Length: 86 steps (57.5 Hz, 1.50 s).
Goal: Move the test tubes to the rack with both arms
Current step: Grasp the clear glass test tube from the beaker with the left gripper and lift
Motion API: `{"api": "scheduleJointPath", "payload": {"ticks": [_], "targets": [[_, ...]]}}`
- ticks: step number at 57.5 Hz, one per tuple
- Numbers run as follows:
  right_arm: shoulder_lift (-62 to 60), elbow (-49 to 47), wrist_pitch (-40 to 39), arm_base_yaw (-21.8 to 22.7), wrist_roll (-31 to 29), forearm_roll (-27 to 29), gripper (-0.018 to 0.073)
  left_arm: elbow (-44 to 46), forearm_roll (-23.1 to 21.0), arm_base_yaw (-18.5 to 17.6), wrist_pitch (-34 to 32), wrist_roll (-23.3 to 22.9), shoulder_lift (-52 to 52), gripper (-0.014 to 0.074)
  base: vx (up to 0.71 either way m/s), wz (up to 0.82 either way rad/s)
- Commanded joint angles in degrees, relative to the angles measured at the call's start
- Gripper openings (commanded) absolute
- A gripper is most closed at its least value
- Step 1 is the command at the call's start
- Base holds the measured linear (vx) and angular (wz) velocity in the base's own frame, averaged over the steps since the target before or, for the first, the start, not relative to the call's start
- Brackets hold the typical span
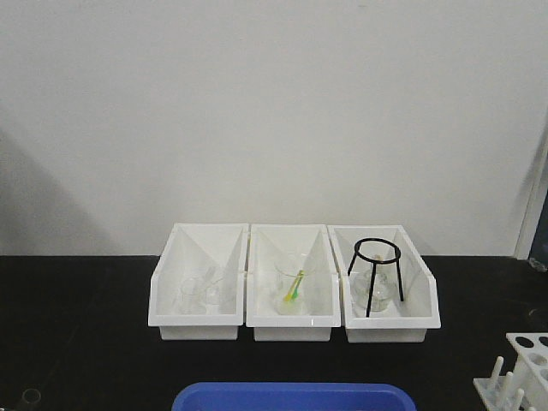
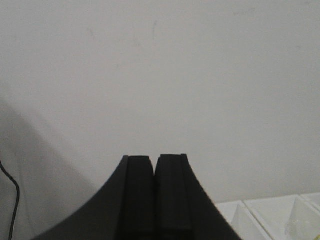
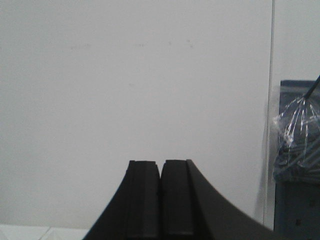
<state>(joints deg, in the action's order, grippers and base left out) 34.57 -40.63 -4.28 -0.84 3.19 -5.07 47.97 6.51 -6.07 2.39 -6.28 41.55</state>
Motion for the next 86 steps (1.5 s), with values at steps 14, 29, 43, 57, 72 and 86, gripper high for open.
{"api": "scheduleJointPath", "payload": {"ticks": [14, 29, 43, 57, 72, 86], "targets": [[2.41, -1.79, -5.48, 0.37, -0.74, -0.62, 0.0067, 1.84, -0.03, 0.17, -3.87, -0.17, 0.89, 0.0092, 0.0, 0.0], [2.41, -1.79, -5.23, 0.37, -0.74, -0.62, 0.0357, 1.84, -0.03, 0.17, -0.18, 6.28, 0.89, 0.0404, 0.0, 0.0], [2.41, -1.79, -5.48, 0.37, -0.74, -0.62, 0.0585, 1.84, -0.1, 0.17, 0.66, 10.22, 0.89, 0.0615, 0.0, 0.0], [2.41, -1.79, -3.72, 0.37, 0.95, -0.45, 0.0592, 1.04, -0.02, 0.17, 6.18, 11.3, 0.89, 0.0584, 0.0, 0.0], [2.41, -0.04, -1.09, 0.37, -0.18, -0.61, 0.0541, -13.17, -0.13, -2.65, 7.06, 19.76, -2.03, 0.052, 0.0, 0.0], [2.81, 3.62, -3.79, 0.37, -0.18, -0.83, 0.0505, -29.74, -0.02, -5.28, -5.39, 23.52, -1.14, 0.0487, 0.0, 0.0]]}}
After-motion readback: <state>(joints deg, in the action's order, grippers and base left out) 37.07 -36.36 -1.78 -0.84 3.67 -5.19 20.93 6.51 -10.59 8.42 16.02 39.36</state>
